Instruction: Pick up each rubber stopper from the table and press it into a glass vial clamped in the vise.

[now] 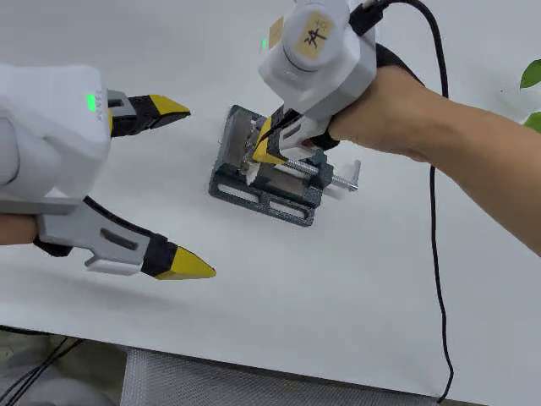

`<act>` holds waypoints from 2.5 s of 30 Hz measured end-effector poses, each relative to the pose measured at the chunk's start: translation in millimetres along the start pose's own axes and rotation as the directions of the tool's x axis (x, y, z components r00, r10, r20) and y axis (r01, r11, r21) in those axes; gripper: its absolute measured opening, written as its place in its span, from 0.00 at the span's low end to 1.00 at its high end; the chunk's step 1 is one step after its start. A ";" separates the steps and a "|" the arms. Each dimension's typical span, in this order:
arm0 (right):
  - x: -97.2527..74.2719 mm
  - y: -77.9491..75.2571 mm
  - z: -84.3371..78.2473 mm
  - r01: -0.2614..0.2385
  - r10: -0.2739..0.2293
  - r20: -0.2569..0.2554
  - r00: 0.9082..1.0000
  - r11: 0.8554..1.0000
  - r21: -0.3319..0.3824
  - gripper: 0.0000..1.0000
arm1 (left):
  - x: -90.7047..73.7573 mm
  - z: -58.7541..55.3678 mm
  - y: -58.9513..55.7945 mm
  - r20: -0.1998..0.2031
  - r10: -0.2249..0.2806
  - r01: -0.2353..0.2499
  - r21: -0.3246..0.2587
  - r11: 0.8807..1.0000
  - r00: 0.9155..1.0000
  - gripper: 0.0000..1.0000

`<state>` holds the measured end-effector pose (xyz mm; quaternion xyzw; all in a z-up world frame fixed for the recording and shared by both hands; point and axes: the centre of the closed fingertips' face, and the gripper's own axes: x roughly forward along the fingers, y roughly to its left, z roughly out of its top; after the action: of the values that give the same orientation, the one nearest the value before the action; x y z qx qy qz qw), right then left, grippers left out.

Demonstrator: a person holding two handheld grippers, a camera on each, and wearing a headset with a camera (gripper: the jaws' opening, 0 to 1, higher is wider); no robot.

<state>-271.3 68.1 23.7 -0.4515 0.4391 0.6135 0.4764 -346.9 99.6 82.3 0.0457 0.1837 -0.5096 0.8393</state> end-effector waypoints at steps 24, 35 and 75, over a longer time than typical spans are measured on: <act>2.4 -0.9 3.3 0.000 -0.001 -0.036 0.999 1.000 -0.032 0.00 | -7.7 11.2 -4.5 0.005 0.024 -0.024 0.011 1.000 1.000 0.99; 3.6 0.4 1.8 -0.052 0.047 -0.109 0.993 0.998 -0.043 0.00 | -15.3 16.1 -5.2 0.001 0.046 -0.046 0.027 0.999 0.999 0.99; -40.5 11.2 -8.2 0.048 -0.080 0.191 0.978 0.985 0.165 0.08 | -36.7 16.5 -12.3 -0.025 0.114 -0.113 0.045 0.993 0.993 0.99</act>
<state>-275.6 50.8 62.6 -0.3630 0.4225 0.6025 0.5715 -368.5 120.1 112.0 0.0813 0.1811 -0.4644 0.8631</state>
